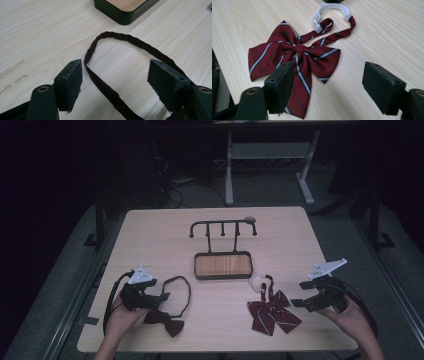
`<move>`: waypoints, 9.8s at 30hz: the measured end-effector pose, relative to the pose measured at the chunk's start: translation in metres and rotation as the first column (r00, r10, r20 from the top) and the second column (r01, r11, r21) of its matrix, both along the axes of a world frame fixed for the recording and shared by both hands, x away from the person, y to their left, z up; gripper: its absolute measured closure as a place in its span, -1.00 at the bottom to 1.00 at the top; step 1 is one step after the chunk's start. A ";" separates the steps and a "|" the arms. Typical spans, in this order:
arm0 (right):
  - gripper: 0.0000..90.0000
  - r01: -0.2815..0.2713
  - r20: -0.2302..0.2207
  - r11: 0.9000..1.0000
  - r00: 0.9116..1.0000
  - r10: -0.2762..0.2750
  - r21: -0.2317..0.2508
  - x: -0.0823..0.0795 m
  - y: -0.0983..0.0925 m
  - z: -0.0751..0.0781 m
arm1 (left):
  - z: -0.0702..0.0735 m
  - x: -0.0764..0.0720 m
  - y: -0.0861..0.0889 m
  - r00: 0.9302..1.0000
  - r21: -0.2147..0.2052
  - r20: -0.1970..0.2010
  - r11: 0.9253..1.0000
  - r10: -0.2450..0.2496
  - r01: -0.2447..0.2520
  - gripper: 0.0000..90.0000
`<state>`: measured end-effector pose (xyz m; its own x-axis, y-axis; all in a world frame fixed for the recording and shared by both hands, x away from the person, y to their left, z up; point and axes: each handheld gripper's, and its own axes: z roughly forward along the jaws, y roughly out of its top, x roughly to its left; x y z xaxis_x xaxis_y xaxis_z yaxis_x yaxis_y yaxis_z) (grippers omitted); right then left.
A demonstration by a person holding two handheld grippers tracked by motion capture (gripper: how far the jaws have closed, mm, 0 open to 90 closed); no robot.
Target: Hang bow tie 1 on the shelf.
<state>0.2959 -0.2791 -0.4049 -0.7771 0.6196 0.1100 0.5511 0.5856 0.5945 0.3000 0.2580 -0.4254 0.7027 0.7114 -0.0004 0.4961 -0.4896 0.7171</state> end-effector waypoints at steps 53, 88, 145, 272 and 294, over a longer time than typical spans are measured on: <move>0.14 -0.106 -0.088 0.979 0.992 0.092 -0.172 0.098 0.073 -0.009 | 0.000 0.001 0.002 1.000 -0.001 0.003 1.000 -0.004 0.004 -0.37; 0.63 -0.114 -0.119 0.954 0.989 0.084 -0.276 0.115 0.091 -0.036 | -0.001 0.001 0.001 1.000 0.002 -0.004 1.000 -0.011 0.011 -0.37; 0.94 -0.213 -0.098 0.961 0.975 0.199 -0.175 0.082 0.059 0.030 | -0.001 0.000 0.000 1.000 0.002 -0.009 1.000 -0.014 0.014 -0.37; 0.94 -0.298 0.106 0.934 0.941 0.322 -0.199 0.092 0.114 0.188 | -0.002 0.000 -0.001 1.000 -0.004 -0.018 1.000 -0.020 0.020 -0.37; 0.93 -0.189 0.015 0.964 0.981 0.195 -0.187 0.134 0.097 0.156 | -0.003 0.000 -0.002 1.000 0.001 -0.020 1.000 -0.024 0.024 -0.37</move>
